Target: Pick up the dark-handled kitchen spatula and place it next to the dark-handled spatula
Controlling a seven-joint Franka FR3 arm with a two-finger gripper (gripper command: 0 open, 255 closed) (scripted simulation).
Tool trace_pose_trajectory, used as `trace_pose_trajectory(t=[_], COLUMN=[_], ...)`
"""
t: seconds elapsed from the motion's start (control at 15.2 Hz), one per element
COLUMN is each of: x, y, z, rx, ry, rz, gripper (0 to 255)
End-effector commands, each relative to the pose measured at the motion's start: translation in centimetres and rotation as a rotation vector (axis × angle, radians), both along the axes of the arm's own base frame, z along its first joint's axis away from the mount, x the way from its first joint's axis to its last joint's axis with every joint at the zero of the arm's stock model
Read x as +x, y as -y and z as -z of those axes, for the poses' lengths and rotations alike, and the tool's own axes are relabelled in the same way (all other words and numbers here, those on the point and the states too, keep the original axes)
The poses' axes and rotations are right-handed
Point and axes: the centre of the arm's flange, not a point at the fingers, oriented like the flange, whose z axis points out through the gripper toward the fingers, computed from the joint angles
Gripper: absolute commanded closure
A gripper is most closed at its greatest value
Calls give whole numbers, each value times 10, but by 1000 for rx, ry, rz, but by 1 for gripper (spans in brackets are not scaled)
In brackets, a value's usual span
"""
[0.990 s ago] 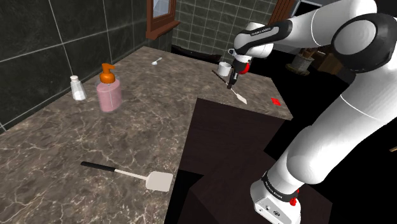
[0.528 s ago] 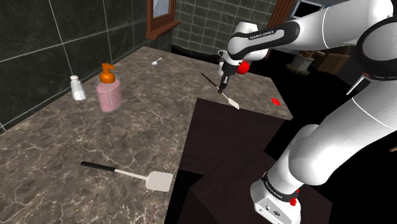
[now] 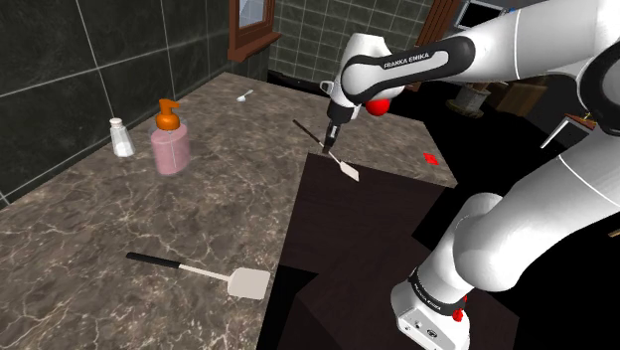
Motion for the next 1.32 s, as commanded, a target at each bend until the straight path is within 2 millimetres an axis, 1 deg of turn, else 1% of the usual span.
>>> trace_pose_trajectory(t=[0.0,1.19,1.25], x=[-4,-15,-16], y=[-29,-267,-273], z=[0,-1,-1], rx=[0,0,0], ry=[0,0,0], rz=[2,2,2], gripper=[255,255,255])
